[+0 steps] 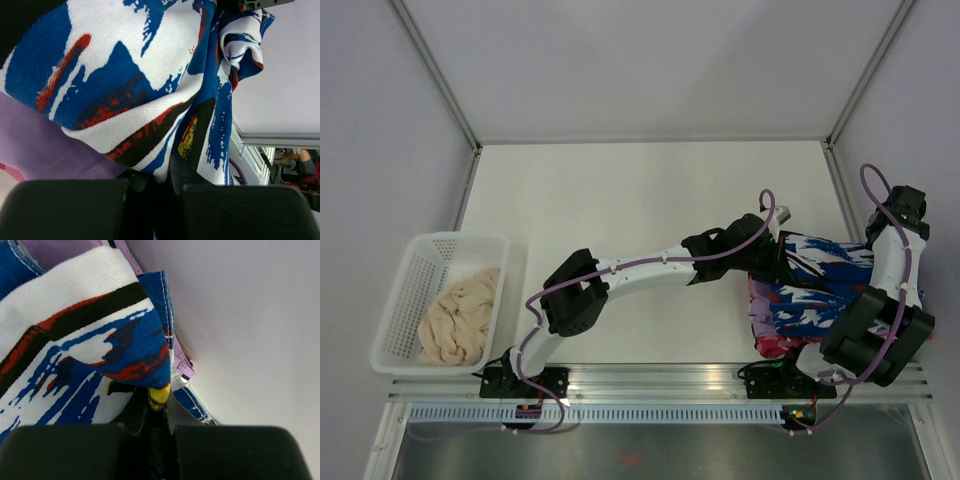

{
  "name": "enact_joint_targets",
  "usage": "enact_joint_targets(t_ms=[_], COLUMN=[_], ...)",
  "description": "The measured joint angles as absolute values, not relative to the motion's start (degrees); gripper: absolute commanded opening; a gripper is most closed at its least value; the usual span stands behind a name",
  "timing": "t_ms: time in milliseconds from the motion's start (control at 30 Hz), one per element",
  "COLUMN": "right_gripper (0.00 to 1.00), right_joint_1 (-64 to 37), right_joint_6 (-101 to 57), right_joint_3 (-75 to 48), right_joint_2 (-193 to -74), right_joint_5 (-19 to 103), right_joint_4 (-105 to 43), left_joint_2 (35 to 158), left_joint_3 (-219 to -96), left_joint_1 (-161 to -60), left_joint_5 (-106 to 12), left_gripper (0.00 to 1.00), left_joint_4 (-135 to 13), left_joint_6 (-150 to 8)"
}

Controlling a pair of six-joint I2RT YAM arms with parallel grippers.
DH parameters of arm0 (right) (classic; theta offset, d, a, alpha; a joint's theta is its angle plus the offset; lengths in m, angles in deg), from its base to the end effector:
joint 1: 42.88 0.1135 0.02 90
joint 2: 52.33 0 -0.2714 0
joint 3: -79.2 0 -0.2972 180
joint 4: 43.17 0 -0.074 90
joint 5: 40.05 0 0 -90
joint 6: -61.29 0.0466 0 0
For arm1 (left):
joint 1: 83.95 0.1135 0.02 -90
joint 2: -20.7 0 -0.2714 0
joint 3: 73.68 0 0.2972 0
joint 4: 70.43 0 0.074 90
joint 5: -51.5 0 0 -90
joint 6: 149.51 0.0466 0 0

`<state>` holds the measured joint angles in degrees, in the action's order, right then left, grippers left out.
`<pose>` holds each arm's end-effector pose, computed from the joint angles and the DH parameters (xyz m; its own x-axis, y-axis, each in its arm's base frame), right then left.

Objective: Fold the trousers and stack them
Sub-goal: Neatly place the folded trousers to the corner

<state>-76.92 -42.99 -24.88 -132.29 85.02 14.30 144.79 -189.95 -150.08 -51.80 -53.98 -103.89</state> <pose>0.2524 -0.2028 0.2612 -0.8748 0.3473 -0.3377 0.4844 0.6299 -0.6071 0.2230 -0.5305 0.2488 -0.8007 0.1273 -0.5854 0.5804 0.4073 -0.7052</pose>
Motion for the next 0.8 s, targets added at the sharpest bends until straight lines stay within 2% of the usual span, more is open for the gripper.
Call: enact_joint_targets(t_ms=[200, 233, 267, 300, 333, 367, 400, 533, 700, 767, 800], right_gripper=[0.02, 0.11, 0.25, 0.59, 0.78, 0.94, 0.98, 0.98, 0.96, 0.86, 0.86], right_joint_1=[-76.92, -76.92, -76.92, -76.92, -76.92, -77.42, -79.17, -82.27, -74.56, -70.34, -67.98], right_joint_6=[-43.71, -43.47, -43.21, -42.6, -42.1, -42.69, -42.49, -34.31, -32.92, -32.52, -31.76], right_joint_3=[-27.22, -27.22, -27.22, -27.17, -26.89, -26.3, -24.29, -15.85, -8.0, -5.82, -5.25], right_joint_2=[-132.29, -132.29, -132.29, -132.33, -132.47, -132.95, -133.95, -134.96, -134.45, -133.49, -132.64], right_joint_5=[85.13, 85.13, 85.15, 85.13, 86.0, 90.31, 93.78, 96.75, 100.45, 99.92, 98.74], right_joint_4=[11.83, 11.81, 11.85, 11.88, 11.72, 8.53, 5.01, 3.18, 1.67, 0.86, 0.99], left_joint_2=[144.85, 144.85, 144.85, 144.85, 144.85, 144.64, 144.09, 143.52, 143.3, 143.17, 143.11], left_joint_3=[-189.12, -189.12, -189.12, -189.12, -189.07, -189.05, -188.59, -187.63, -187.37, -187.37, -187.37], left_joint_1=[-150.21, -150.21, -150.21, -150.21, -150.21, -149.99, -149.44, -146.49, -145.55, -145.7, -145.73], left_joint_5=[-51.36, -51.43, -51.51, -51.54, -51.67, -51.95, -52.52, -54.16, -55.32, -55.45, -55.49], left_gripper=[0.02, 0.02, 0.02, 0.02, 0.02, 0.02, 0.02, 0.02, 0.02, 0.02, 0.02], left_joint_4=[-54.88, -54.88, -54.88, -54.86, -54.51, -52.5, -50.01, -43.45, -41.15, -41.09, -41.07], left_joint_6=[-105.2, -105.29, -105.33, -105.35, -105.31, -105.2, -105.11, -105.0, -104.59, -104.17, -103.98])
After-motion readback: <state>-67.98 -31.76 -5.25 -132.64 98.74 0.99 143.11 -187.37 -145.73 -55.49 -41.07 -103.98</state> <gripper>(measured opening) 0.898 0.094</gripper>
